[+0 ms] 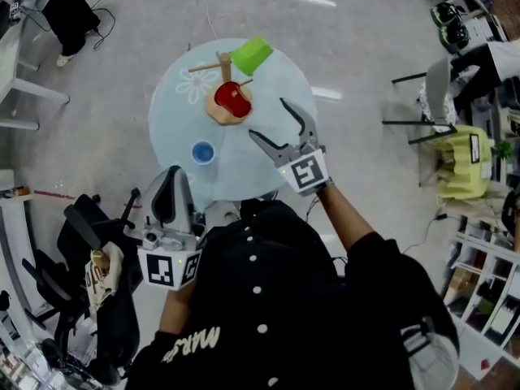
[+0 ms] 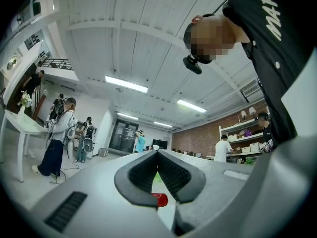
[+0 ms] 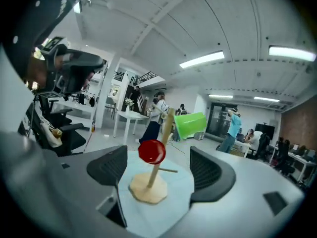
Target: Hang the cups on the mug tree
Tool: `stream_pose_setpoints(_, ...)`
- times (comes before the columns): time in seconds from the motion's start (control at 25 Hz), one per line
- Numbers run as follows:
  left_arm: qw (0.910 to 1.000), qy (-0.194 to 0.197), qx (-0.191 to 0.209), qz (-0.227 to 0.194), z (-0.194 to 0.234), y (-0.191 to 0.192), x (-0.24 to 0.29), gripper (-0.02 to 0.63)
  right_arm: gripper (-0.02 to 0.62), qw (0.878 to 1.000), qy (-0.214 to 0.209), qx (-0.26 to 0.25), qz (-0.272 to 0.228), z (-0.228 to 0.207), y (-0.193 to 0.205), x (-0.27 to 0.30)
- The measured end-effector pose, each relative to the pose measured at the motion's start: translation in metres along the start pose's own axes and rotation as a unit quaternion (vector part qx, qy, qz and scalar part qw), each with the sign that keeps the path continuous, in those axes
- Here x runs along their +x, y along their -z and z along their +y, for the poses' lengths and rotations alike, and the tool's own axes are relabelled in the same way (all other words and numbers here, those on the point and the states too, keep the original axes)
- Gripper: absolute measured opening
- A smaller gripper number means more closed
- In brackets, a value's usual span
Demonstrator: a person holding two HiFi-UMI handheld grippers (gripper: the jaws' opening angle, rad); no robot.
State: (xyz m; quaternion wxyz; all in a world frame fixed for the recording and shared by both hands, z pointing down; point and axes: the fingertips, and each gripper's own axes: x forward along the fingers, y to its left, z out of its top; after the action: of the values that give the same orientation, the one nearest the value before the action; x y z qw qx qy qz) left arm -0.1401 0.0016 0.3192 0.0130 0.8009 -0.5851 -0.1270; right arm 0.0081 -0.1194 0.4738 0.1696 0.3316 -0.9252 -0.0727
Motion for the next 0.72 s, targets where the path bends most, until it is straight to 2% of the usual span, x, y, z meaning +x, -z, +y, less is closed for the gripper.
stream_pose_setpoints(0.16, 0.9998, -0.013, 0.001, 0.016, 0.004, 0.010, -0.004, -0.006, 0.380, 0.998, -0.064, -0.011, 0.014, 0.059, 0.036, 0.002)
stream_pose_setpoints(0.36, 0.9987, -0.037, 0.004, 0.034, 0.016, 0.019, -0.015, -0.006, 0.391, 0.989, -0.146, -0.004, 0.037, 0.132, 0.077, 0.026)
stream_pose_setpoints(0.56, 0.9970, -0.059, 0.008, 0.049, 0.028, 0.028, -0.032, -0.006, 0.397, 0.980, -0.184, 0.024, 0.073, 0.170, 0.109, 0.054)
stream_pose_setpoints(0.72, 0.9945, -0.082, 0.005, 0.065, 0.037, 0.040, -0.047, -0.006, 0.397, 0.974, -0.204, 0.029, 0.098, 0.196, 0.133, 0.079)
